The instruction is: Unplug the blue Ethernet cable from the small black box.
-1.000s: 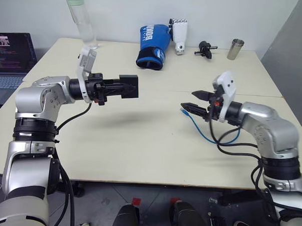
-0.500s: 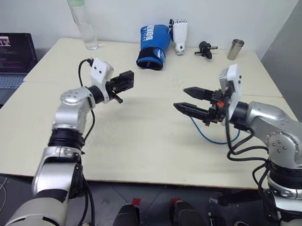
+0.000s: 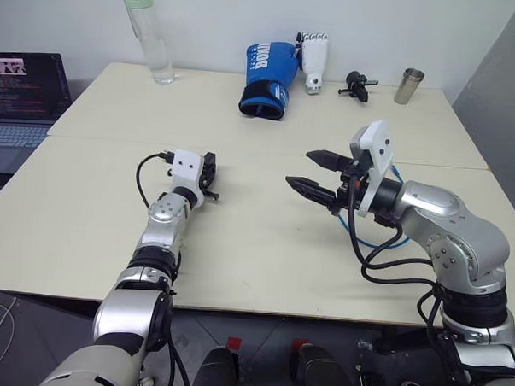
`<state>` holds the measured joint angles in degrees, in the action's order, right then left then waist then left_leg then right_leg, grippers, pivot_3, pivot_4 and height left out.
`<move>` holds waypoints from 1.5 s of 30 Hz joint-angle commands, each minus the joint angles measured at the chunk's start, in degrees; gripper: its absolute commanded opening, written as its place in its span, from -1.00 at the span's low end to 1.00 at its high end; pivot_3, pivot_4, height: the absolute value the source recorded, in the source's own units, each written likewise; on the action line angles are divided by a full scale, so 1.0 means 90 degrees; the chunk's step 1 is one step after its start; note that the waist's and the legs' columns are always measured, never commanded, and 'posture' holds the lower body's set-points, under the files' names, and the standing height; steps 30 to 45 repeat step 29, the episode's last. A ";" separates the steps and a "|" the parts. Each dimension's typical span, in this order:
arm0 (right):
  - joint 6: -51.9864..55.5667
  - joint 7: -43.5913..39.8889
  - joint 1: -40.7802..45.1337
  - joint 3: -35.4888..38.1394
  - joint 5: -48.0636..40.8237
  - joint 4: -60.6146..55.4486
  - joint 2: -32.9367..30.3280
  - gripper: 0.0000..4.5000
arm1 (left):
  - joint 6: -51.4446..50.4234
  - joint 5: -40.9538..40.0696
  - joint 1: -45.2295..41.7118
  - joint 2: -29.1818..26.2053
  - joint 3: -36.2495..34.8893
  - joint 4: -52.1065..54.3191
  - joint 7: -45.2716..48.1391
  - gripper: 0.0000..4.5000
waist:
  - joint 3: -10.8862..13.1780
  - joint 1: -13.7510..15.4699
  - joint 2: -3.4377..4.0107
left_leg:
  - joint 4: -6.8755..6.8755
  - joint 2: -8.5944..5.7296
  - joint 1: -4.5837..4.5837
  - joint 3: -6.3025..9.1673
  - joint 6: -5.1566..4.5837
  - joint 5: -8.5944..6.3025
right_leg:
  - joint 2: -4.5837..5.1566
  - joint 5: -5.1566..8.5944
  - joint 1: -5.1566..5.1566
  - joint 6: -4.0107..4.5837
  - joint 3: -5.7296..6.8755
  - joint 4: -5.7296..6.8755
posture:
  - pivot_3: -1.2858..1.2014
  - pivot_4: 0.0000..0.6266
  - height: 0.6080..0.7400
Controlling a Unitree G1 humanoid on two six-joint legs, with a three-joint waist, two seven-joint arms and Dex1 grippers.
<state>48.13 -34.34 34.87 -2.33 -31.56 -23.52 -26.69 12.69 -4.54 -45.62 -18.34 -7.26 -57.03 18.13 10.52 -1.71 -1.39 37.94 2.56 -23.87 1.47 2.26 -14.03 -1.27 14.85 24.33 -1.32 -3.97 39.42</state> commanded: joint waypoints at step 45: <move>0.0991 0.0329 -0.1136 0.1077 -0.0722 -0.0814 -0.1058 0.67 | -0.5208 -0.1985 0.2048 -0.3532 0.0013 0.6153 0.4599 0.99 | 0.0001 -0.0037 0.0002 | -0.0003 0.0008 0.0025 -0.0002 0.0001 0.0000 | -0.0001 0.0021 -0.0019 -0.0029 -0.0002 -0.0007 | 0.03 -0.52 1.00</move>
